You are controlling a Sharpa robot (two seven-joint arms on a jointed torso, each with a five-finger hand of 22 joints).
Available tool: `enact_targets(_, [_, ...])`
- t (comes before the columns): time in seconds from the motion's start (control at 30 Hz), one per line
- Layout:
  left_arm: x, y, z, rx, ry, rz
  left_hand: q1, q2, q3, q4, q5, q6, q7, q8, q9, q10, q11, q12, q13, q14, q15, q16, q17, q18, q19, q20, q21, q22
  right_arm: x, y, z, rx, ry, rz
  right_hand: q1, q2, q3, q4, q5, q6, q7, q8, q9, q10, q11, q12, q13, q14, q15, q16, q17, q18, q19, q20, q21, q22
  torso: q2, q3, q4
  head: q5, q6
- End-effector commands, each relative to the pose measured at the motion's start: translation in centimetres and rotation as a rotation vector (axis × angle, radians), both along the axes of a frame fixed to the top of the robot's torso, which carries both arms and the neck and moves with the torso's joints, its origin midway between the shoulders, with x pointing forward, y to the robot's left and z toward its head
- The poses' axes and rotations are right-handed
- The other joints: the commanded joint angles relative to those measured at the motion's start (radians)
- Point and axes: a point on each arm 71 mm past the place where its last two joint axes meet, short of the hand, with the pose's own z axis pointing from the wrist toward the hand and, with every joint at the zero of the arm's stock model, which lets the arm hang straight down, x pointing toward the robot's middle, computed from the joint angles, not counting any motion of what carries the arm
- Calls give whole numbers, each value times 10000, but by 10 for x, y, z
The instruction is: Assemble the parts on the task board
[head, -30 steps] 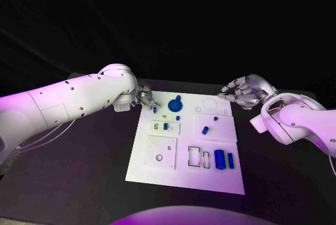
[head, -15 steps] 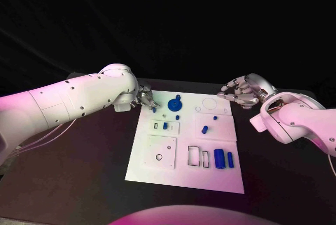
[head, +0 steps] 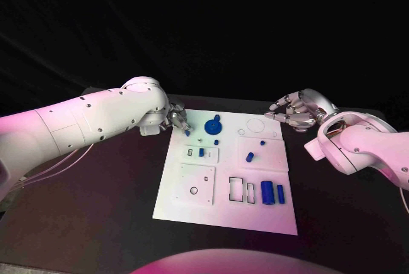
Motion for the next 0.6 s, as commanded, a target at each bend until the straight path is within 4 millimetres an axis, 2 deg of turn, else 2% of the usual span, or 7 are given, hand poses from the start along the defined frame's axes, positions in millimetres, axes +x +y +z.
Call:
enact_targets(0.03, [-1, -3, 0, -439, 226, -6, 522, 108, 488, -367, -2, -99, -89, 128, 99, 0, -79, 44, -8, 724, -86, -36, 1603, -29, 33, -61, 8, 25, 0, 1, 0, -96, -20, 134, -93, -29, -23, -14, 49, -61, -25, 33, 11, -79, -8, -49, -17, 563, -60, -36, 689, 85, -79, -2, -53, -9, -2, -1, 4, -2, -16])
enact_targets(0.27, [-2, -2, -1, -604, 382, 32, 826, -27, 1630, -1017, -9, -328, -43, 396, 313, 3, -56, -4, -66, 719, -71, -43, 1590, -34, 21, -64, 24, 52, 0, 1, 0, -92, -29, 134, -91, -24, -15, -17, 62, -64, -28, 45, 11, -60, -10, -27, 2, 566, -62, -34, 697, 84, -74, -4, -57, -8, -2, -1, 6, 1, -24])
enact_targets(0.6, [-4, 4, 1, -1040, 380, 313, 756, -68, 2072, -1234, 7, -359, -21, 524, 404, 33, -41, 1, -52, 725, -57, -36, 1607, -31, 11, -49, 31, 53, 0, 1, 0, -90, -44, 124, -91, -24, -15, -17, 62, -64, -28, 45, 11, -60, -10, -27, 2, 566, -62, -34, 697, 84, -74, -4, -57, -8, -7, -1, 1, 21, -18])
